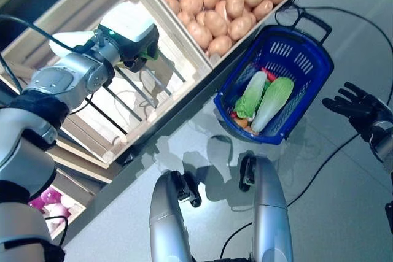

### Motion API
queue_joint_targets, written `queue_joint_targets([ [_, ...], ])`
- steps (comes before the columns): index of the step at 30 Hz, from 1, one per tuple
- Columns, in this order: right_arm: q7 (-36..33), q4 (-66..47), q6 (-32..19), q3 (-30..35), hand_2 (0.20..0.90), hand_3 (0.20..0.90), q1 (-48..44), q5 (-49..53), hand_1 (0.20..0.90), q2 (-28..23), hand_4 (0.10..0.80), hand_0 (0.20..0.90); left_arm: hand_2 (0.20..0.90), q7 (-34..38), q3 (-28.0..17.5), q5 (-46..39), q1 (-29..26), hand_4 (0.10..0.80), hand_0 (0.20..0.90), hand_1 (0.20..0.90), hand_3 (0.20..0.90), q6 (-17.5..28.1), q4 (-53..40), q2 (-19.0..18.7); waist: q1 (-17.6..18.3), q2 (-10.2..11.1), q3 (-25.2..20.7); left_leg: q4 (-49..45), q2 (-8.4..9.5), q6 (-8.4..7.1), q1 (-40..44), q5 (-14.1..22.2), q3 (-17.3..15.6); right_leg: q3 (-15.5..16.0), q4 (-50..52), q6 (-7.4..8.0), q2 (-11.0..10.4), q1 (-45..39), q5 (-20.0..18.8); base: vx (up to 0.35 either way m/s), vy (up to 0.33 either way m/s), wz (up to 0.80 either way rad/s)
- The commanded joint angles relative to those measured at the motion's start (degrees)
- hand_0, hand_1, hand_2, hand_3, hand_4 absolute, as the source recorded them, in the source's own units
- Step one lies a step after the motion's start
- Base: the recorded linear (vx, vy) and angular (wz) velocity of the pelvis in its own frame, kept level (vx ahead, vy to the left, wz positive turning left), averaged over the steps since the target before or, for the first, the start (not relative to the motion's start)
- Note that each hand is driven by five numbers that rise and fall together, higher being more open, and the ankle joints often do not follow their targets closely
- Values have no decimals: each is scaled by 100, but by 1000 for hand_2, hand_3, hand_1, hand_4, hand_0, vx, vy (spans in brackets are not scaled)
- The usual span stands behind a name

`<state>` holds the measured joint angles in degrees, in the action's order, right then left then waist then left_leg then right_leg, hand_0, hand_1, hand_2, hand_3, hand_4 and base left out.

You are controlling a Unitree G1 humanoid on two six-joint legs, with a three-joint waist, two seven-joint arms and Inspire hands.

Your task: Put vegetables into the basket

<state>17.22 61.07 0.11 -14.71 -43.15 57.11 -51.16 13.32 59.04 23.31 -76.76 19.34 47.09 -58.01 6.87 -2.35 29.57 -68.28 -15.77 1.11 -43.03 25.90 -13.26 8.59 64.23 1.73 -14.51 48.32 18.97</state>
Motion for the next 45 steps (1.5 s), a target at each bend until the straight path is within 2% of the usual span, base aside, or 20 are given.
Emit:
queue_joint_targets([
  [1,221,-348,-544,529,900,900,456,-249,900,344,800,900,300,439,-931,-947,394,400,300,300,300,468,-149,-165,-59,175,-1139,997,-44,-113,442,-451,29,11,-853,100,-318,-748,-426,96,-73,0],
  [5,227,-543,-637,419,900,900,541,-481,900,585,800,900,300,157,-1485,-1583,797,400,300,300,300,601,-268,59,-113,245,-1312,1375,-44,-119,911,-524,-57,136,-1185,87,-356,-1227,-455,51,-32,0],
  [8,342,-958,-741,370,900,900,769,-765,900,847,800,900,300,-245,-2262,-2531,1506,400,300,300,300,928,-485,263,-174,304,-1480,2037,29,-159,1563,-735,-188,258,-1805,104,-297,-1888,-579,76,-13,-3],
  [10,392,-1328,-904,301,900,900,932,-1113,900,977,800,900,300,-549,-2721,-3103,1912,400,300,300,300,937,-693,424,-195,344,-1578,2444,105,-166,1932,-875,-255,316,-2220,115,-236,-2267,-678,75,-20,-11],
  [14,368,-2059,-911,92,900,900,1160,-1574,900,1148,800,900,300,-975,-3463,-4006,2621,400,300,300,300,834,-969,859,-214,396,-1781,3309,231,-228,2670,-1210,-361,435,-3182,103,12,-3067,-900,78,-24,-13],
  [16,388,-2262,-920,42,900,900,1218,-1675,900,1199,800,900,300,-1091,-3653,-4307,2817,400,300,300,300,756,-1058,1012,-215,414,-1850,3632,287,-266,2927,-1343,-420,499,-3537,120,106,-3335,-987,67,-17,-1],
  [18,430,-2645,-876,-60,900,900,1282,-1777,900,1323,800,900,300,-1246,-3951,-4652,3195,400,300,300,300,708,-1223,1331,-229,444,-2023,4270,435,-342,3443,-1605,-548,598,-4280,147,322,-3899,-1175,117,-14,-11],
  [21,546,-2892,-839,-88,900,900,1398,-1785,900,1398,800,900,300,-1389,-4185,-5013,3524,400,300,300,300,716,-1378,1555,-251,449,-2148,4761,570,-385,3817,-1790,-577,631,-4840,172,448,-4312,-1335,124,-9,-12],
  [25,592,-3342,-695,-89,900,900,1581,-1926,900,1693,800,900,300,-1560,-4637,-5577,4193,400,300,300,300,641,-1775,2153,-285,472,-2418,5893,829,-404,4587,-2130,-630,610,-5929,242,672,-5095,-1698,123,-25,-6],
  [29,708,-3807,-417,-111,900,900,1764,-2172,900,1854,800,900,300,-1531,-4795,-5564,4584,400,300,300,300,748,-2138,2532,-290,463,-2581,6663,972,-405,4980,-2374,-588,566,-6498,308,794,-5417,-1957,48,-13,0],
  [34,816,-4178,126,-130,900,900,1900,-2333,900,1850,800,900,300,-1570,-4819,-5608,4862,400,300,300,300,670,-2534,2746,-310,466,-2659,7215,1063,-406,5262,-2528,-510,564,-6904,328,919,-5642,-2110,7,-2,4],
  [39,1120,-4233,814,-277,900,900,1827,-1964,900,1933,800,900,300,-1638,-4671,-5539,4933,400,300,300,300,646,-2626,2942,-342,498,-2682,7328,1081,-403,5329,-2513,-484,576,-6923,334,969,-5646,-2096,-7,-4,2],
  [45,1193,-4163,1140,-496,900,900,1756,-1789,900,2089,800,900,300,-1753,-4469,-5522,5032,400,300,300,300,635,-2666,3126,-386,518,-2702,7328,1088,-393,5364,-2483,-495,564,-6923,319,1012,-5663,-2088,3,0,1],
])
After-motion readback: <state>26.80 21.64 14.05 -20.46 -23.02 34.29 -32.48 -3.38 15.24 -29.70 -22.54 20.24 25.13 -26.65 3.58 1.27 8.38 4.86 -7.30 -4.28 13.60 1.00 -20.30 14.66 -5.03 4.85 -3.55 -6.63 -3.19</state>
